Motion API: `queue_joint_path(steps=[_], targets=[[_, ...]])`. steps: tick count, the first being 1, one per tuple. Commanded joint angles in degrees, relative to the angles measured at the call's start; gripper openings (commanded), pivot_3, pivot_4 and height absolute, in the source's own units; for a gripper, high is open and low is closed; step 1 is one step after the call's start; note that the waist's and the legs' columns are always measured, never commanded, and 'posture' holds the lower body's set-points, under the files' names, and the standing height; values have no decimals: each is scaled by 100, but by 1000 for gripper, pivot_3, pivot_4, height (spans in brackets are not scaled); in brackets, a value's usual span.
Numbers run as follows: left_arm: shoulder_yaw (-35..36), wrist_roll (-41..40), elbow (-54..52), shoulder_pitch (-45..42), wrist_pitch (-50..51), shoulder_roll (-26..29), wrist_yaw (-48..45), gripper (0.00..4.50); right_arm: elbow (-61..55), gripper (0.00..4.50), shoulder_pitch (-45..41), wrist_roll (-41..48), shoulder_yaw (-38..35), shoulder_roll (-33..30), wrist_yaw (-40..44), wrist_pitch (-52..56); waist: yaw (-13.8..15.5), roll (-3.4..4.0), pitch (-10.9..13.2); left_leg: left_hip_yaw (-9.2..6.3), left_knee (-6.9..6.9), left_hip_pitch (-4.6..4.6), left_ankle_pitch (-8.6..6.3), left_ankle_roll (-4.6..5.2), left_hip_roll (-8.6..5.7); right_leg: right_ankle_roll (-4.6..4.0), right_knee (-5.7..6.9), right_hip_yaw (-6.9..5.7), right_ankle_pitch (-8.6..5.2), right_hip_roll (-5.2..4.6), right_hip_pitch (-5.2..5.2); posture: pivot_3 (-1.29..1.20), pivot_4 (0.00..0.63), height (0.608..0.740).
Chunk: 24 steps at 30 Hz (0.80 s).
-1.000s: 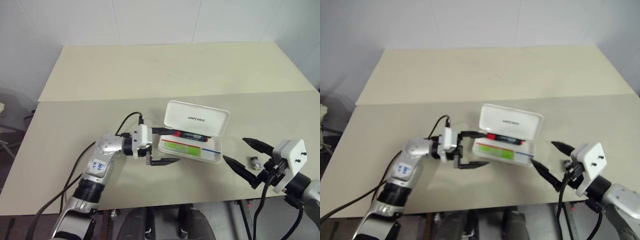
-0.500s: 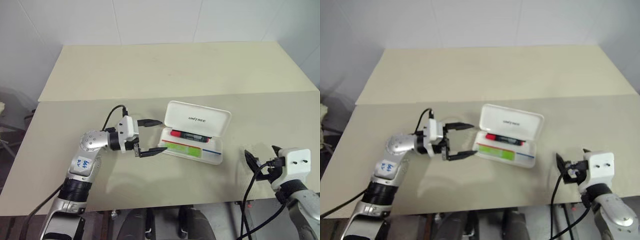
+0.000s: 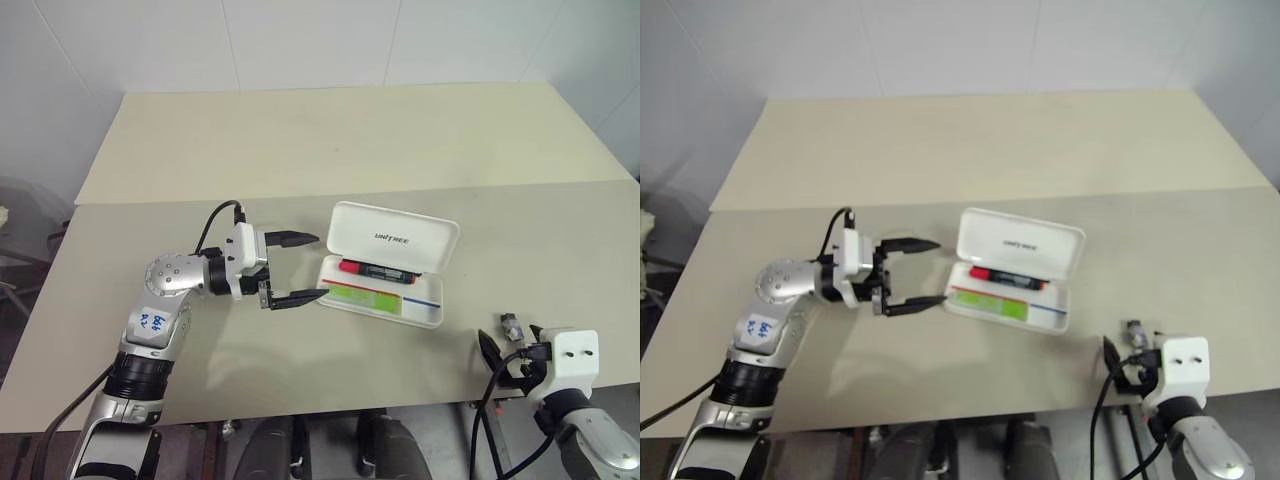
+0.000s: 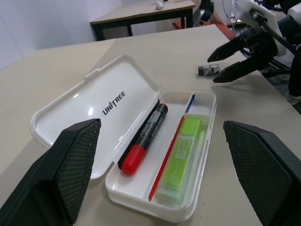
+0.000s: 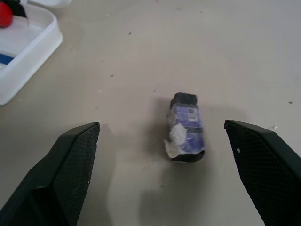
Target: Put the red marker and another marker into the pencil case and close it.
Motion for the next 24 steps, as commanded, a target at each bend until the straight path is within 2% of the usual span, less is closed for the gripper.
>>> queue_joint_path(steps=[1,10,15,21,24], targets=[[37,-112,-283,23,-9,1,60,4500,154,3568,-9,-34,-92,-13,44,-226,-1,0,0,1,-1,0,0,0,0,0,0,0,0,0,-1,0,150,740],[31,-88,-284,25,-41,-20,108,4500,264,349,-283,50,-72,-129,109,-204,-6,0,0,5,-2,0,1,-1,0,0,2,3,0,0,-3,0,150,740],[2,-40,-215,-9,-118,-57,116,4500,257,329,-581,352,-119,-279,409,-217,-6,0,0,6,-2,0,1,-1,0,0,3,4,0,1,-6,0,150,740],[-17,21,-116,-6,-220,-102,131,4500,386,329,-968,501,-92,-702,991,-465,-2,0,0,13,5,0,1,-1,0,2,9,7,1,2,-6,0,150,740],[-18,76,-36,-21,-326,-125,153,4500,470,329,-1305,595,-70,-1112,1485,-589,4,0,0,14,11,-1,0,0,0,2,10,5,1,1,-5,0,150,740]])
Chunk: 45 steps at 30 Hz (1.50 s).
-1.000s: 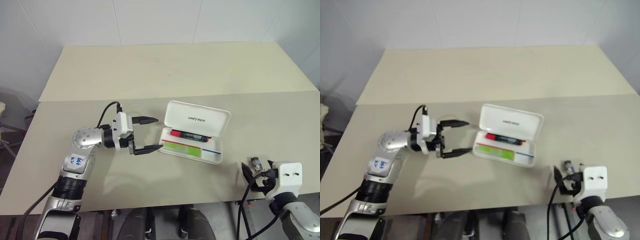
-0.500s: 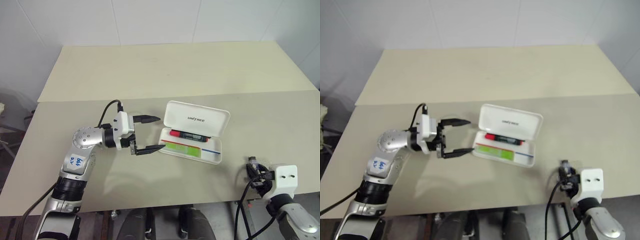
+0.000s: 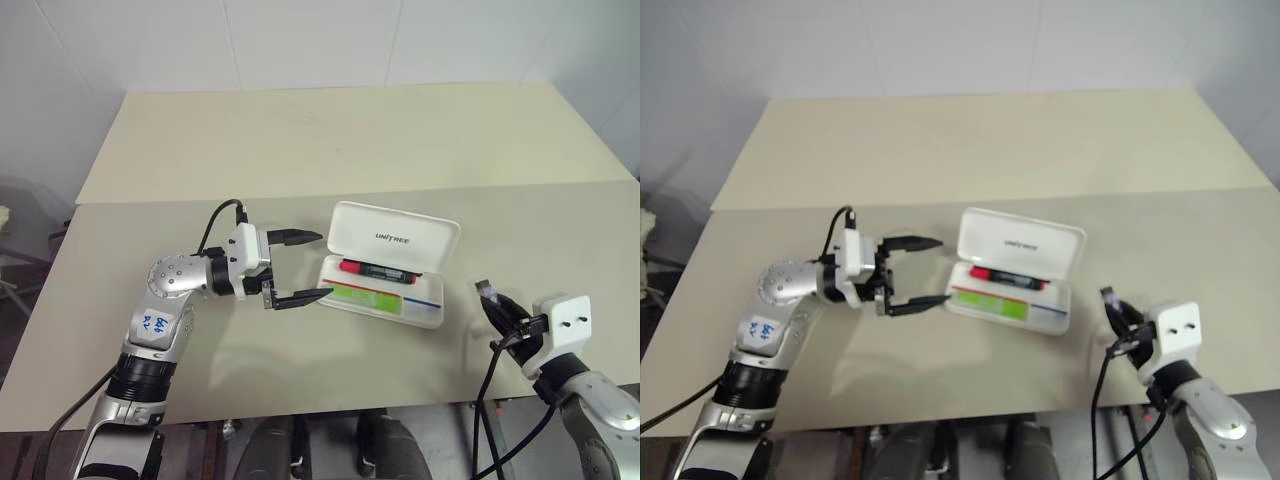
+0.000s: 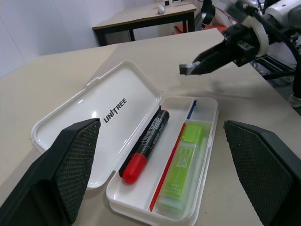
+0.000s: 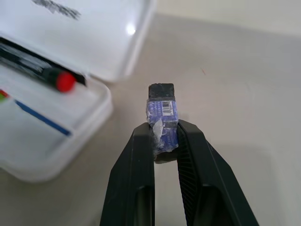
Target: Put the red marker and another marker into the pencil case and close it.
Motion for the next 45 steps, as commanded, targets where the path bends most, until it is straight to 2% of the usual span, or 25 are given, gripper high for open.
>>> queue_joint_path(steps=[1,10,15,20,24,33,45], targets=[[-8,48,55,-26,-210,-40,61,4500,76,329,-341,182,-117,-429,519,-269,-3,0,0,4,5,0,-2,4,0,3,0,1,2,0,0,0,150,740],[4,98,30,61,-315,-27,115,4500,381,329,-970,268,-137,-811,912,-445,0,-1,0,8,12,-1,-4,9,0,7,1,0,4,-2,1,0,150,740],[29,101,-158,224,-269,30,224,4500,412,329,-1337,680,-25,-1108,1567,-357,-6,-1,0,10,14,0,-5,10,0,9,3,-2,5,-2,1,0,150,740],[47,65,-399,462,-174,146,268,4500,302,329,-1385,1101,136,-1403,2230,-185,-5,-2,1,8,13,0,-5,11,1,9,2,2,5,-2,2,0,150,740],[26,35,-557,575,-75,194,295,4500,37,329,-1372,1350,276,-1628,2399,186,7,-2,1,8,16,-1,-6,13,1,9,2,4,5,-6,2,0,150,740],[3,3,-698,661,79,198,264,4500,-178,329,-1428,1272,581,-1750,2362,526,5,-2,1,6,13,-1,-6,12,1,8,-2,5,5,-8,2,0,150,740],[-31,6,-646,514,131,188,230,4500,1430,329,-1757,507,1284,-1987,3715,-667,1,-2,1,9,14,-1,-7,12,1,9,-5,0,5,-5,3,0,150,740]])
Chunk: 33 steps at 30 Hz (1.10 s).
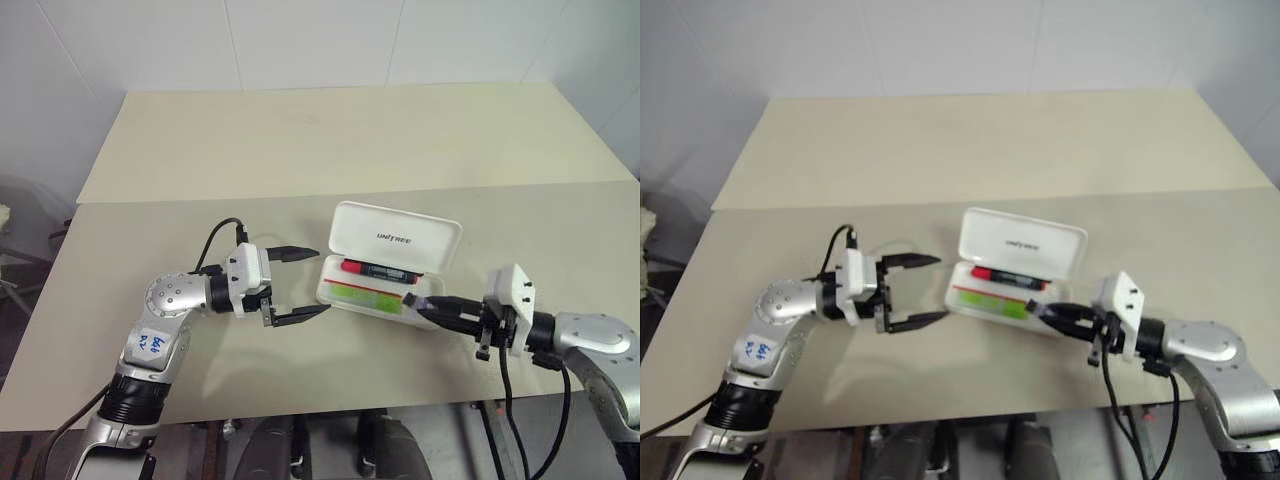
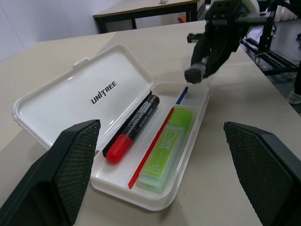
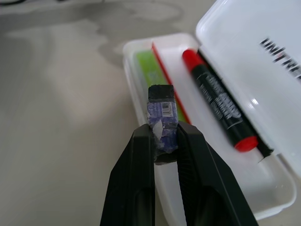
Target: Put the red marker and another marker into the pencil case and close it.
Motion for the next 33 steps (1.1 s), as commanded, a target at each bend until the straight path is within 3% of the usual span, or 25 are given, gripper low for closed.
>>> queue_joint_path(steps=[1,20,31,33], targets=[[54,-86,-160,-56,-14,79,-8,4500,296,329,-144,-122,32,-99,304,-367,-1,0,0,1,1,0,0,0,0,0,1,-1,0,0,0,0,150,740],[85,-52,-201,-109,20,106,103,4500,1512,329,-813,-855,566,68,608,-1298,-5,0,0,2,3,1,3,-5,0,1,4,0,1,-2,0,0,150,740],[97,-26,-174,-125,-27,95,171,4500,1688,4295,-1154,-870,575,103,698,-1471,-7,0,0,3,4,1,11,-19,0,2,4,0,1,-3,0,0,150,740],[102,-26,-185,-117,-30,100,177,4500,1655,4470,-1194,-842,568,118,714,-1484,-8,0,0,2,4,1,11,-18,0,2,5,0,1,-2,0,0,150,740]])
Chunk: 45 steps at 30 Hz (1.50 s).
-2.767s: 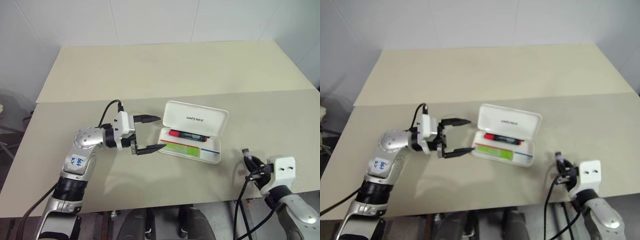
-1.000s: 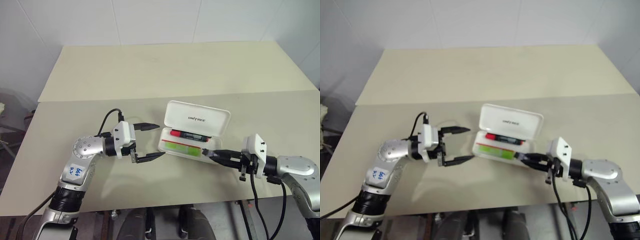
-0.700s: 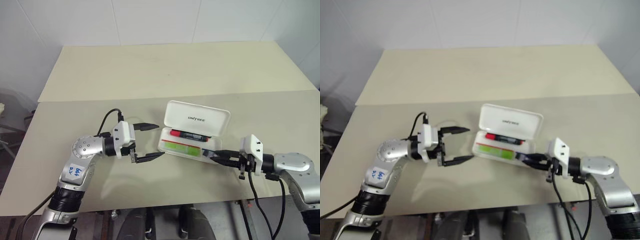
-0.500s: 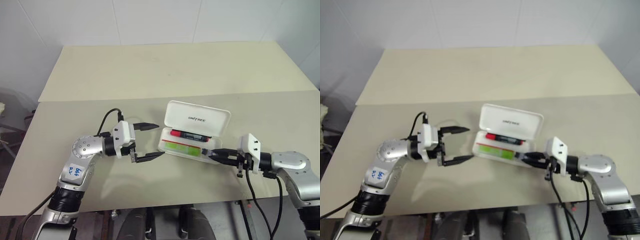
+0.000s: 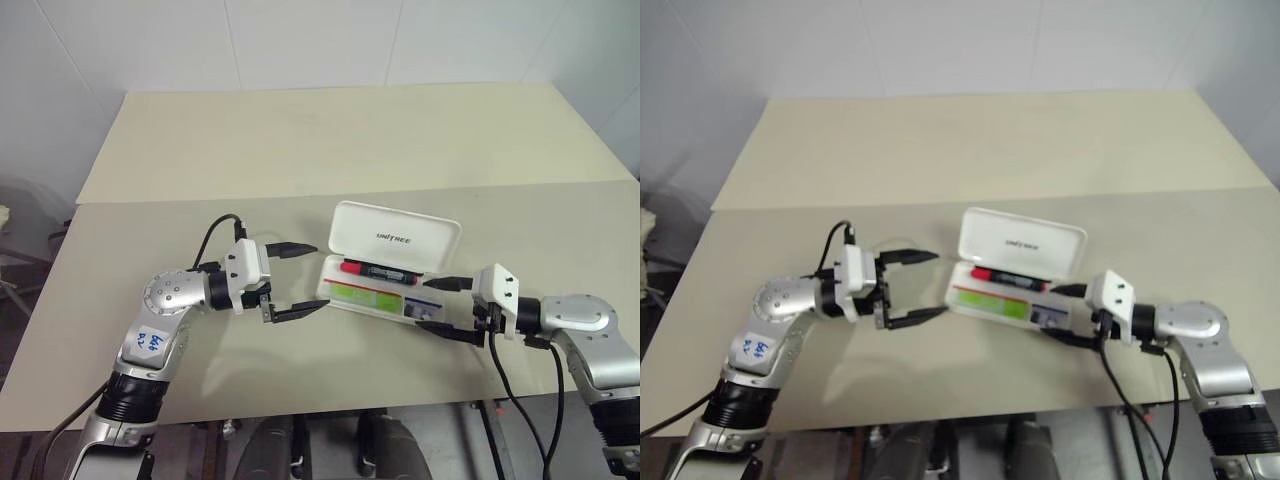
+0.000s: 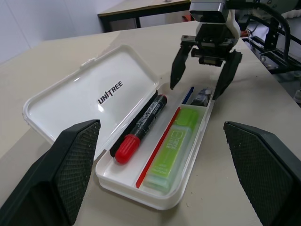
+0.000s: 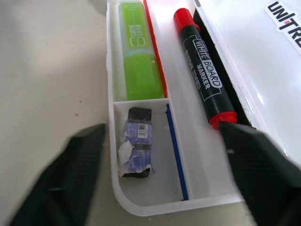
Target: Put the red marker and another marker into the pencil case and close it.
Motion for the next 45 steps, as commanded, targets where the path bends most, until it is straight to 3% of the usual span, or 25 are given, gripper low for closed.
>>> queue_joint_path(steps=[1,8,18,23,32,42,45], targets=[[83,-21,-147,-83,-89,53,58,4500,-141,4470,-131,105,-38,24,52,-91,0,0,0,-1,0,0,0,0,0,0,0,0,0,0,0,0,150,740],[103,4,-57,-109,-155,69,52,4500,-705,4470,-167,826,-455,42,-140,546,6,0,0,-1,-1,-1,1,-1,0,0,-1,3,0,-1,0,0,150,740],[347,-106,434,-335,-365,230,-82,4500,-1636,4470,539,1392,-1073,66,-633,1138,6,0,0,-1,-2,-1,-11,17,0,1,-3,4,0,-3,0,0,150,740],[515,-239,505,-245,-335,374,-272,3259,-1875,4500,765,1423,-1342,44,-841,1076,3,0,0,-1,-7,-1,-10,15,0,0,-2,4,0,-1,-2,0,150,740],[598,-133,853,-379,-545,499,-350,66,-1494,4500,726,1278,-1534,24,-809,701,14,0,0,-1,-4,-1,-11,15,0,1,-2,4,0,-2,-2,0,150,740],[536,66,1059,-487,-739,396,-178,27,-1274,4500,448,1096,-1336,65,-793,512,2,0,0,1,-3,-1,-10,14,0,1,-2,3,0,-2,-2,0,150,740],[671,377,1288,-613,-672,224,585,27,-1289,4500,437,1108,-1361,48,-784,571,3,0,0,0,-4,-1,-10,14,0,1,-1,4,0,-2,-2,0,150,740]])
